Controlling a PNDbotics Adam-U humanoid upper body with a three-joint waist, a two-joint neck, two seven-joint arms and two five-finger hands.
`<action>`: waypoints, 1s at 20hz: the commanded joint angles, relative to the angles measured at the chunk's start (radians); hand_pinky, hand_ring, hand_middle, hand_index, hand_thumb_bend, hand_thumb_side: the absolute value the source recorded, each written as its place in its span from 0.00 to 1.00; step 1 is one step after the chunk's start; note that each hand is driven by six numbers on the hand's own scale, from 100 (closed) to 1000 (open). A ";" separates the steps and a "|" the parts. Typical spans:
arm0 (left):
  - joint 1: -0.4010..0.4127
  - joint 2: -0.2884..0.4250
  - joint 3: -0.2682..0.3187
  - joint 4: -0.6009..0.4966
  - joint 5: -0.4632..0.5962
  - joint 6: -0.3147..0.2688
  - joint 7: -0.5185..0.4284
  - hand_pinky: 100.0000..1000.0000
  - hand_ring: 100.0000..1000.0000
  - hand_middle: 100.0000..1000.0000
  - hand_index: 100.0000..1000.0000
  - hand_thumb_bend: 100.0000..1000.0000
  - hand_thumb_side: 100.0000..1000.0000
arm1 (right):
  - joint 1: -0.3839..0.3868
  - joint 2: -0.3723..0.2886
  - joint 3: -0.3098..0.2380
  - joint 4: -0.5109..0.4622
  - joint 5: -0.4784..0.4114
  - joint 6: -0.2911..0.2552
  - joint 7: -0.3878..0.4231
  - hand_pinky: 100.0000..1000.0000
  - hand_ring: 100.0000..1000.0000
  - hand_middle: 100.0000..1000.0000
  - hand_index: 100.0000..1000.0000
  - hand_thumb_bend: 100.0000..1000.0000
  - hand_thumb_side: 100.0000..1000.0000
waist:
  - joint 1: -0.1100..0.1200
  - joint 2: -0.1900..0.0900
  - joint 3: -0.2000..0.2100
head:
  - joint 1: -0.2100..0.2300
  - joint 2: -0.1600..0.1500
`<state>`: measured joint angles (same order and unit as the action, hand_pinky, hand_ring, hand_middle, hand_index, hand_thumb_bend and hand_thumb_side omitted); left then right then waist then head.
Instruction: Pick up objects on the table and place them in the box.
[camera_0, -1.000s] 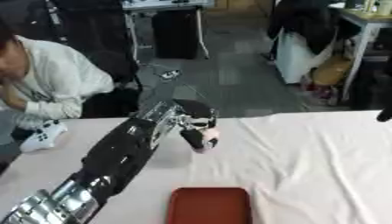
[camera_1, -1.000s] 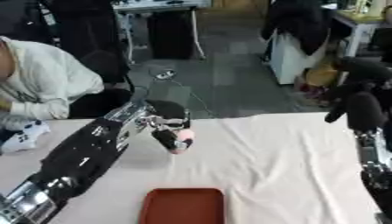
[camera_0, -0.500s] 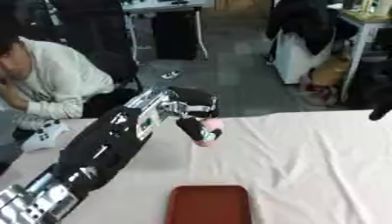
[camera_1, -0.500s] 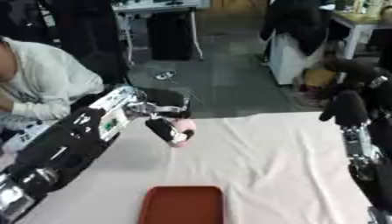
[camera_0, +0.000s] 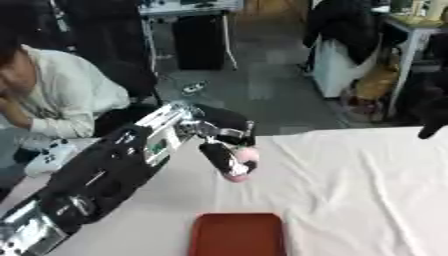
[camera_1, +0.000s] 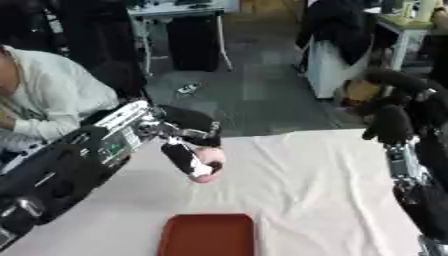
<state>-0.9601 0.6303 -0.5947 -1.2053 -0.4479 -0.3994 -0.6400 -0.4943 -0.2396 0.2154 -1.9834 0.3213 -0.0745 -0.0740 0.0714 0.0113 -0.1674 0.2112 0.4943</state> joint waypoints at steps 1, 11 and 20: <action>-0.013 0.035 -0.023 -0.020 0.032 0.006 -0.041 0.00 0.00 0.00 0.34 0.00 0.52 | -0.005 -0.013 -0.001 -0.017 0.002 0.003 0.003 0.33 0.54 0.72 0.81 0.17 0.82 | -0.002 -0.014 0.002 | -0.013 -0.021; 0.008 0.023 -0.084 0.043 0.070 -0.033 -0.135 0.00 0.00 0.00 0.35 0.00 0.55 | -0.009 -0.012 0.001 -0.017 0.000 0.002 0.008 0.33 0.54 0.72 0.81 0.17 0.82 | -0.001 -0.013 -0.003 | -0.008 -0.013; 0.035 0.002 -0.130 0.088 0.141 -0.089 -0.235 0.00 0.00 0.00 0.35 0.00 0.57 | -0.012 -0.011 0.002 -0.017 0.000 0.002 0.010 0.33 0.54 0.72 0.81 0.17 0.82 | -0.001 -0.012 -0.007 | -0.003 0.001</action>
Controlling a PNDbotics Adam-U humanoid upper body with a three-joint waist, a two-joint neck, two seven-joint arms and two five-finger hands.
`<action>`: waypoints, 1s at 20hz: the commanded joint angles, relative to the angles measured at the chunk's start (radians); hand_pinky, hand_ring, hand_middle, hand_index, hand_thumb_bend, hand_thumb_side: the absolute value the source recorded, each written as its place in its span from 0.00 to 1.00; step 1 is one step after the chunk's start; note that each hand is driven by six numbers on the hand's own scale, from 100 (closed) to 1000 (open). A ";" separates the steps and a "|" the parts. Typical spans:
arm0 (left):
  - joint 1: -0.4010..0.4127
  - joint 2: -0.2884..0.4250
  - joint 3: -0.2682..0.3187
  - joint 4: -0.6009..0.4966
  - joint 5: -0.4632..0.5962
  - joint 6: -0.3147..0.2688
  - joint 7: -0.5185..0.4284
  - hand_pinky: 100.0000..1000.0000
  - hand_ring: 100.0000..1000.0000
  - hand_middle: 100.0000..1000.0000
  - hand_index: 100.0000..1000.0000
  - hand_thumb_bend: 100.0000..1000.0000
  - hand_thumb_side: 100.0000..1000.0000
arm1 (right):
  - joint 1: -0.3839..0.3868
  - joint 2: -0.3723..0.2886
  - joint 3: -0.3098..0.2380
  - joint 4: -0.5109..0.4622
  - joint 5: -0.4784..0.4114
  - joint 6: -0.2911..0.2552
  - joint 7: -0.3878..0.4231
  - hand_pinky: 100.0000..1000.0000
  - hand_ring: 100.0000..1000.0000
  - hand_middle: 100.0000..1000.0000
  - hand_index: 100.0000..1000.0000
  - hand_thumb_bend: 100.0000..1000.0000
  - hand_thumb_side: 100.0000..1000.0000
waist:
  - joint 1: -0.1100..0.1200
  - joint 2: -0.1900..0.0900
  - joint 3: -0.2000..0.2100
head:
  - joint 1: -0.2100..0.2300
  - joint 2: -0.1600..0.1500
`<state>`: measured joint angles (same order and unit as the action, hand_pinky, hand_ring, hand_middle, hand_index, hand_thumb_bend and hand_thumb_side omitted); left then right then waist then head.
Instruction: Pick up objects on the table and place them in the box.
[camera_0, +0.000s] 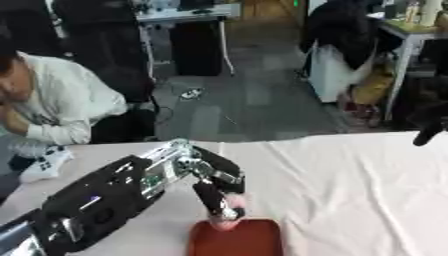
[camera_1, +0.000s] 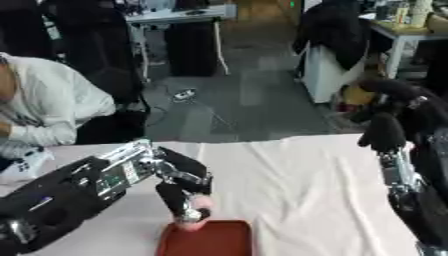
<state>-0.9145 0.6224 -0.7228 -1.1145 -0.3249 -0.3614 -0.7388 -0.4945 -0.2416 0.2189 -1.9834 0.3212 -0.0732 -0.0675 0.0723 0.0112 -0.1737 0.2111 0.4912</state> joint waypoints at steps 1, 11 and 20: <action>-0.007 0.010 -0.008 -0.007 0.021 -0.128 -0.141 0.00 0.00 0.00 0.35 0.00 0.57 | -0.012 -0.009 -0.002 -0.017 0.000 0.000 0.003 0.33 0.54 0.72 0.81 0.17 0.82 | -0.002 -0.012 -0.002 | -0.003 0.005; 0.054 0.031 -0.066 -0.082 0.017 -0.104 -0.168 0.00 0.00 0.00 0.37 0.00 0.62 | -0.017 -0.007 0.000 -0.017 -0.001 -0.001 0.005 0.33 0.54 0.72 0.81 0.17 0.82 | -0.001 -0.009 -0.009 | 0.005 0.008; 0.050 0.043 -0.052 -0.131 -0.186 -0.148 -0.168 0.00 0.10 0.25 0.50 0.00 0.67 | -0.015 -0.010 0.000 -0.017 -0.002 0.000 0.006 0.33 0.54 0.72 0.81 0.17 0.82 | -0.002 -0.009 -0.005 | 0.012 0.013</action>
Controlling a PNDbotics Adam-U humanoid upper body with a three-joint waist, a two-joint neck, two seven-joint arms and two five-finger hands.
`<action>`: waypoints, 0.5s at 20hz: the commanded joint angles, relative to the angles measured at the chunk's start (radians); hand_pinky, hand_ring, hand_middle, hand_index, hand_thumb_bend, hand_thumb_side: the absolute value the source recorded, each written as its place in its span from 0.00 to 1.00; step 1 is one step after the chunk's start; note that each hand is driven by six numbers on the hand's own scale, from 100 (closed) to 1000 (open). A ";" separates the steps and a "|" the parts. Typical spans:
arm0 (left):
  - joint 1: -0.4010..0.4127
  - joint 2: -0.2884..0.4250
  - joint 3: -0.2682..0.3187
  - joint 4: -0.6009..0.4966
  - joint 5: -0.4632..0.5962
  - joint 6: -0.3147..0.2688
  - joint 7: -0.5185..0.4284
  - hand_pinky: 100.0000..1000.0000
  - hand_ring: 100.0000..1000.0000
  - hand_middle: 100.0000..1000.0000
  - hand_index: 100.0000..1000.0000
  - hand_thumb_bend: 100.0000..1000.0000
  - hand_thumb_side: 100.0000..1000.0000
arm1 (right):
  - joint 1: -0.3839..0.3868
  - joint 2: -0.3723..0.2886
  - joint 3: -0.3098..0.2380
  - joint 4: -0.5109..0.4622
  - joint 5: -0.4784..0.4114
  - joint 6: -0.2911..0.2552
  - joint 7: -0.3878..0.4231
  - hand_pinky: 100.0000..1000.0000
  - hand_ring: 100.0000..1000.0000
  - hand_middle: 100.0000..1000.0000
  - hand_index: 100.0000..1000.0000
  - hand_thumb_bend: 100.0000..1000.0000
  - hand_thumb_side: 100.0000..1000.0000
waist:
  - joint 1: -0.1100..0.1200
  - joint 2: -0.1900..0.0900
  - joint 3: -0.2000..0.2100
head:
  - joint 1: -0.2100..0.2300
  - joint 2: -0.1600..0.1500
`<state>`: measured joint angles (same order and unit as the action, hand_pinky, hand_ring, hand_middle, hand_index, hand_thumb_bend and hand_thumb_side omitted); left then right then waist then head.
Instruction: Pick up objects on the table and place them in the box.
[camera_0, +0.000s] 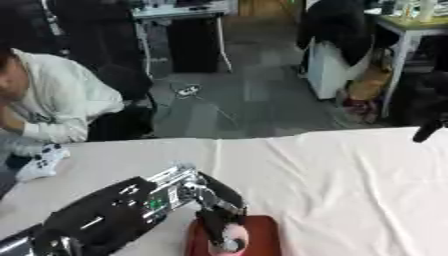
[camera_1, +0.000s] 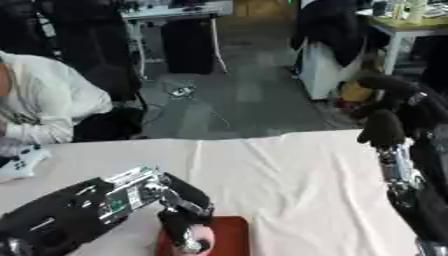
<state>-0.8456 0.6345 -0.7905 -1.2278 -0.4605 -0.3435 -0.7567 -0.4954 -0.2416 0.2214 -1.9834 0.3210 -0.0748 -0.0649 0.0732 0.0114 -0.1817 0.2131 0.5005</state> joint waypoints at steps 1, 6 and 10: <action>-0.019 0.033 0.017 -0.015 -0.075 -0.166 -0.150 0.00 0.13 0.27 0.51 0.00 0.67 | -0.014 -0.011 -0.003 -0.017 -0.002 0.001 0.004 0.33 0.54 0.72 0.81 0.17 0.82 | -0.003 -0.009 0.003 | 0.011 0.005; -0.015 0.033 0.021 -0.003 -0.181 -0.161 -0.150 0.30 0.41 0.48 0.60 0.16 0.77 | -0.014 -0.012 -0.002 -0.017 -0.002 0.002 0.004 0.33 0.54 0.72 0.81 0.17 0.82 | -0.003 -0.009 0.003 | 0.015 0.009; -0.016 0.035 0.024 -0.015 -0.239 -0.161 -0.150 0.57 0.65 0.71 0.72 0.25 0.81 | -0.013 -0.012 -0.002 -0.017 -0.003 0.002 0.004 0.33 0.54 0.72 0.81 0.17 0.82 | -0.003 -0.009 0.004 | 0.016 0.014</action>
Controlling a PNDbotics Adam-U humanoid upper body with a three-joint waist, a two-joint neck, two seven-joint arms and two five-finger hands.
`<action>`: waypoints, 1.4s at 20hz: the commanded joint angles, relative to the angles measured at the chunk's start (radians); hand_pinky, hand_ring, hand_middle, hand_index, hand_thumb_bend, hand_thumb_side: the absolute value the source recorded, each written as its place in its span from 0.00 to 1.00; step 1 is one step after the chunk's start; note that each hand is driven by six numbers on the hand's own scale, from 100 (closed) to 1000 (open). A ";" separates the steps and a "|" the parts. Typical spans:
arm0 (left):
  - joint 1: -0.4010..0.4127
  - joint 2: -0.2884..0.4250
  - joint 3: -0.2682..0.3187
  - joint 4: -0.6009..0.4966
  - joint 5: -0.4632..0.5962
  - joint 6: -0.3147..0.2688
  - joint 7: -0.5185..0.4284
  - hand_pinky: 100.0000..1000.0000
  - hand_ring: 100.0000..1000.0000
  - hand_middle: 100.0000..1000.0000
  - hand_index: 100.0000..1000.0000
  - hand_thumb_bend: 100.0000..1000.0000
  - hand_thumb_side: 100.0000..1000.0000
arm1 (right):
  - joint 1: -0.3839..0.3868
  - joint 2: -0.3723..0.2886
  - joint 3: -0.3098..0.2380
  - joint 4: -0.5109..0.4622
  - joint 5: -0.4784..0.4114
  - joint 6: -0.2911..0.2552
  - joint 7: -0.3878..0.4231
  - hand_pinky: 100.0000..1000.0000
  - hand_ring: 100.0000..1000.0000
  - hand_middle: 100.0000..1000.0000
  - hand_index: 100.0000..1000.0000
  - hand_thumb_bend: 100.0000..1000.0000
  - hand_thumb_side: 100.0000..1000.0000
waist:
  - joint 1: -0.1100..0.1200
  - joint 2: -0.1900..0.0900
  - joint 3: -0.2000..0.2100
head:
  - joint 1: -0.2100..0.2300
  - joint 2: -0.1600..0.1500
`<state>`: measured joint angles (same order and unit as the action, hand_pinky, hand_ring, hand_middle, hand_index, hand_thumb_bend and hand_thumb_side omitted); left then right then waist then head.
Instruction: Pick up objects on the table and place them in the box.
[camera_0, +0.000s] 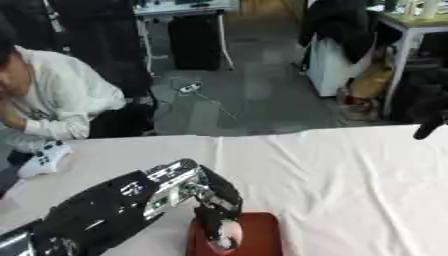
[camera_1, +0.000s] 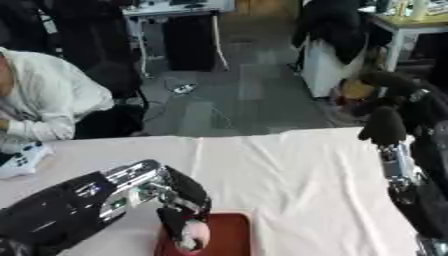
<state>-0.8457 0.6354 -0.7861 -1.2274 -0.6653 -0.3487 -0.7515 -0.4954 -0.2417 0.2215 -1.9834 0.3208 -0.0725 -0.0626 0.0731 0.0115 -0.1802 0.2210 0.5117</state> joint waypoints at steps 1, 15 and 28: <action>-0.016 0.035 0.022 -0.020 -0.049 -0.153 -0.155 0.62 0.71 0.75 0.76 0.27 0.82 | -0.013 -0.012 -0.002 -0.017 -0.002 0.000 0.002 0.33 0.54 0.72 0.81 0.17 0.82 | -0.003 -0.009 0.002 | 0.009 0.003; 0.221 0.088 0.396 -0.305 0.007 0.172 0.101 0.87 0.95 0.95 0.93 0.00 0.76 | -0.013 -0.013 -0.015 -0.017 0.003 0.000 -0.009 0.33 0.54 0.72 0.81 0.17 0.82 | -0.013 0.004 0.018 | -0.006 -0.003; 0.483 -0.210 0.743 -0.659 0.233 0.409 0.761 0.73 0.80 0.86 0.88 0.00 0.71 | 0.004 -0.042 -0.011 -0.017 0.001 0.023 -0.004 0.32 0.54 0.72 0.81 0.16 0.84 | -0.052 0.008 0.071 | -0.056 -0.034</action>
<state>-0.3554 0.4328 -0.0672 -1.8363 -0.4454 0.0580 -0.0246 -0.4852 -0.2684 0.2097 -1.9835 0.3272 -0.0518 -0.0716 0.0220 0.0291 -0.1101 0.1759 0.4898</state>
